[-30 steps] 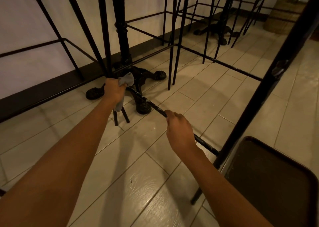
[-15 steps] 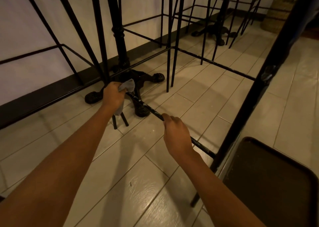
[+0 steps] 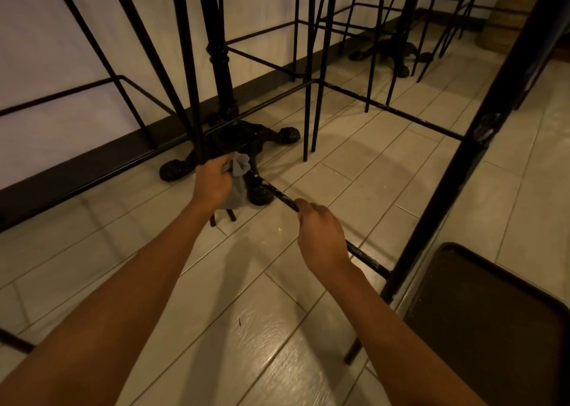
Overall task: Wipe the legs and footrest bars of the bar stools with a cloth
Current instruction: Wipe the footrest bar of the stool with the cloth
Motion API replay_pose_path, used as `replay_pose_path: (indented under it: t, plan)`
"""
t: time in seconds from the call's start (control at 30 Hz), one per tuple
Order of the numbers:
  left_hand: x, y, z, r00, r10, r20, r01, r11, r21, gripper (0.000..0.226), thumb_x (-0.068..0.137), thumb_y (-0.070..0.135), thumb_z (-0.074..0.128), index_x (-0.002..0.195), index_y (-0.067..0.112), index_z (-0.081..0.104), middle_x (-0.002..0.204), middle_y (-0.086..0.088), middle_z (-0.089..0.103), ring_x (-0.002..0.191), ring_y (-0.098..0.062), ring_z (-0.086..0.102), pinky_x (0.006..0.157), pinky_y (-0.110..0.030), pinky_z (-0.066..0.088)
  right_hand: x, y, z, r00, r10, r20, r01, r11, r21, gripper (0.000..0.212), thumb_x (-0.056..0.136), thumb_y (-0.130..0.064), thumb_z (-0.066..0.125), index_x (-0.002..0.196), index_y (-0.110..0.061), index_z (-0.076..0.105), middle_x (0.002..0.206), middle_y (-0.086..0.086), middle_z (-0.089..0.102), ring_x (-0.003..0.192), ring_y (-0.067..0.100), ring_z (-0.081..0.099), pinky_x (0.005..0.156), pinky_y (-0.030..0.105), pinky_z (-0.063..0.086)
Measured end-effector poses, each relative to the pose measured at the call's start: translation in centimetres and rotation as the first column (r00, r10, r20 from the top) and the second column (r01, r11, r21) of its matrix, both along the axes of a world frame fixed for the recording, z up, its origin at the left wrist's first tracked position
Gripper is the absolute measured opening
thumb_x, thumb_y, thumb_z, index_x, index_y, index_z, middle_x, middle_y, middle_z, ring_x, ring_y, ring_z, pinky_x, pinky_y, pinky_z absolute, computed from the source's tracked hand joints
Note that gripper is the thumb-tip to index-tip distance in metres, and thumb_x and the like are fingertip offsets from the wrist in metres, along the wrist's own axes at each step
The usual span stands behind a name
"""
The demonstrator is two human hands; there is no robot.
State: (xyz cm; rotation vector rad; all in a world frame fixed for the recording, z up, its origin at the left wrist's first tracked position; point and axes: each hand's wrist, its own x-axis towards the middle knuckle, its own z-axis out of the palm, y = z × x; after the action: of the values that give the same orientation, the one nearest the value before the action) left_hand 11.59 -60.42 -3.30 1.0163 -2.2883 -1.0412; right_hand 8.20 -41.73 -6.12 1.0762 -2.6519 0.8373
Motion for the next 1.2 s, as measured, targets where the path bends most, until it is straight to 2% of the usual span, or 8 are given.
replay_pose_path:
  t: [0.1,0.33,0.53,0.73,0.8,0.97,1.07,1.2]
  plan:
    - [-0.2,-0.1,0.7,0.999,-0.032,-0.013,0.032,0.999,-0.015,0.033,0.097,0.006,0.040,0.129,0.004,0.052,0.130,-0.015,0.055,0.122,-0.025,0.049,0.093,-0.010,0.030,0.0,-0.1,-0.1,1.000,-0.007,-0.006,0.007,1.000,-0.004,0.033,0.067,0.018,0.063,0.096,0.004,0.064,0.069,0.017,0.065,0.063,0.031,0.060,0.054,0.023,0.032]
    - [-0.9,0.4,-0.2,0.997,-0.018,-0.077,0.018,1.000,0.007,0.028,0.097,0.004,0.041,0.117,0.000,0.060,0.118,-0.013,0.062,0.107,-0.014,0.056,0.085,-0.002,0.036,-0.1,-0.1,-0.1,1.000,-0.014,-0.004,0.014,1.000,0.002,0.033,0.064,0.019,0.064,0.094,0.004,0.064,0.067,0.016,0.064,0.061,0.030,0.059,0.053,0.021,0.031]
    - [-0.7,2.1,-0.3,0.997,-0.074,0.019,0.076,0.989,-0.128,0.032,0.092,-0.004,0.041,0.113,0.006,0.064,0.117,-0.011,0.064,0.113,-0.021,0.057,0.093,-0.014,0.035,-0.1,0.1,-0.1,0.999,0.032,0.006,-0.032,0.999,0.012,0.032,0.078,0.015,0.054,0.108,0.005,0.060,0.082,0.020,0.065,0.076,0.034,0.058,0.060,0.027,0.032]
    - [-1.1,-0.3,2.0,0.984,-0.059,0.169,0.073,0.994,-0.081,0.035,0.094,0.001,0.041,0.122,0.011,0.060,0.122,-0.016,0.060,0.115,-0.029,0.053,0.097,-0.035,0.042,0.0,-0.1,-0.1,1.000,0.000,0.007,0.000,1.000,0.012,0.033,0.064,0.019,0.065,0.093,0.004,0.065,0.066,0.016,0.064,0.060,0.030,0.059,0.052,0.023,0.034]
    - [-1.2,-0.4,2.0,0.987,-0.033,0.155,0.049,0.994,-0.100,0.034,0.095,0.003,0.042,0.122,0.012,0.060,0.122,-0.014,0.061,0.114,-0.029,0.054,0.096,-0.034,0.043,-0.1,0.0,-0.1,1.000,-0.001,-0.002,0.001,1.000,0.003,0.033,0.064,0.019,0.065,0.094,0.004,0.065,0.066,0.015,0.064,0.059,0.030,0.060,0.053,0.022,0.032]
    - [-1.6,1.3,1.0,0.993,-0.018,0.120,0.035,0.989,-0.145,0.033,0.093,0.001,0.043,0.118,0.009,0.062,0.117,-0.016,0.063,0.111,-0.029,0.057,0.096,-0.028,0.042,-0.3,0.3,-0.1,0.998,0.058,-0.003,-0.058,0.998,0.015,0.034,0.082,0.012,0.049,0.114,0.003,0.057,0.090,0.019,0.065,0.084,0.032,0.057,0.065,0.026,0.032]
    - [-1.3,2.8,0.9,0.995,-0.012,0.103,0.029,0.986,-0.166,0.029,0.095,0.005,0.043,0.117,0.006,0.061,0.114,-0.018,0.062,0.108,-0.028,0.057,0.085,-0.020,0.038,-0.3,0.3,0.0,0.998,0.058,0.008,-0.058,0.998,-0.002,0.031,0.082,0.013,0.050,0.111,0.004,0.058,0.087,0.020,0.065,0.082,0.033,0.058,0.063,0.027,0.032]
    - [-0.7,4.1,1.2,0.989,-0.066,0.131,0.089,0.979,-0.181,0.030,0.096,0.008,0.042,0.120,0.006,0.059,0.116,-0.019,0.061,0.110,-0.028,0.056,0.090,-0.021,0.040,-0.3,0.3,0.1,0.997,0.065,0.029,-0.065,0.998,0.013,0.031,0.086,0.009,0.046,0.115,0.002,0.055,0.094,0.019,0.064,0.088,0.031,0.056,0.065,0.028,0.032]
